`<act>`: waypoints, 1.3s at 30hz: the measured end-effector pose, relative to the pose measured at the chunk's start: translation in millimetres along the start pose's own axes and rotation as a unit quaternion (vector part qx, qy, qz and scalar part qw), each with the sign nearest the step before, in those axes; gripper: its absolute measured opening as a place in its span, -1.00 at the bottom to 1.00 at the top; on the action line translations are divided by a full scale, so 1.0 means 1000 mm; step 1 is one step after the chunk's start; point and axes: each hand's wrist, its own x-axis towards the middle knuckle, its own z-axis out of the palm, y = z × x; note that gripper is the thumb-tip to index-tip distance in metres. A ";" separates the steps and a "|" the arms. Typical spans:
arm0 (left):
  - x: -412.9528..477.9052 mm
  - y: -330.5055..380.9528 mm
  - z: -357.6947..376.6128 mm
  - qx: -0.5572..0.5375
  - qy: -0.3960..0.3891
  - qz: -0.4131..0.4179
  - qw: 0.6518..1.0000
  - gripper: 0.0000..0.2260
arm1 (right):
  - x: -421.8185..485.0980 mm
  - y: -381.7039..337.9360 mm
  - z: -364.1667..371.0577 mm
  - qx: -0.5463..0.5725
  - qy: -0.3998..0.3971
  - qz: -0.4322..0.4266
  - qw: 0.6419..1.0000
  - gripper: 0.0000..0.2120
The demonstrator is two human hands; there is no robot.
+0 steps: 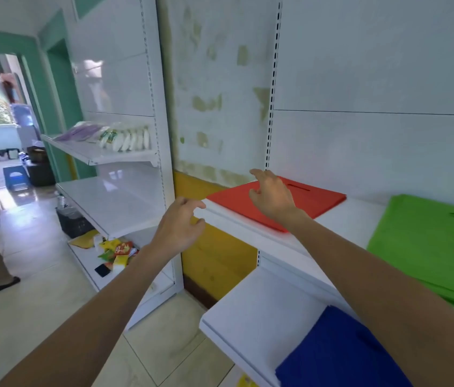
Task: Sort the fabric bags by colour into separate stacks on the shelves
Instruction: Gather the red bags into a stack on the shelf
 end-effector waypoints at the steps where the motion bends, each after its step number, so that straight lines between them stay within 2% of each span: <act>1: 0.013 -0.002 0.004 -0.004 -0.004 0.002 1.000 -0.72 | 0.008 0.005 0.001 0.000 0.003 0.004 1.000 -0.52; 5: 0.059 -0.001 0.029 -0.051 -0.017 0.014 0.998 -0.74 | 0.023 0.038 0.003 -0.023 -0.001 0.040 0.999 -0.52; 12: 0.147 -0.007 0.081 -0.081 -0.057 0.075 0.992 -0.76 | 0.031 0.102 -0.017 -0.075 0.054 0.196 0.976 -0.54; 15: 0.186 -0.010 0.103 -0.088 -0.112 0.109 0.984 -0.76 | 0.027 0.117 -0.028 -0.102 0.090 0.256 0.957 -0.56; 17: 0.211 -0.013 0.112 -0.053 -0.146 0.131 0.979 -0.74 | 0.022 0.124 -0.035 -0.118 0.112 0.297 0.941 -0.59; 20: 0.236 -0.020 0.123 -0.011 -0.221 0.104 0.970 -0.65 | 0.016 0.127 -0.034 -0.131 0.148 0.370 0.908 -0.65; 22: 0.239 -0.022 0.133 -0.001 -0.246 0.088 0.965 -0.58 | 0.016 0.120 -0.025 -0.131 0.143 0.435 0.879 -0.67; 24: 0.236 -0.022 0.141 -0.014 -0.208 0.093 0.974 -0.57 | 0.016 0.109 -0.006 -0.119 0.114 0.497 0.852 -0.64; 27: 0.234 -0.023 0.145 -0.084 -0.146 0.083 0.982 -0.64 | 0.023 0.094 0.021 -0.153 0.103 0.539 0.822 -0.65; 29: 0.238 -0.027 0.146 -0.147 -0.138 0.048 0.978 -0.71 | 0.026 0.089 0.028 -0.170 0.111 0.556 0.806 -0.68; 32: 0.240 -0.031 0.144 -0.175 -0.142 0.018 0.974 -0.75 | 0.023 0.092 0.028 -0.135 0.149 0.571 0.796 -0.76; 36: 0.229 -0.024 0.137 -0.130 -0.091 0.087 0.983 -0.83 | 0.019 0.093 0.026 -0.087 0.210 0.568 0.791 -0.78; 39: 0.223 -0.021 0.133 -0.103 -0.056 0.129 0.985 -0.82 | 0.017 0.096 0.024 -0.052 0.243 0.566 0.786 -0.80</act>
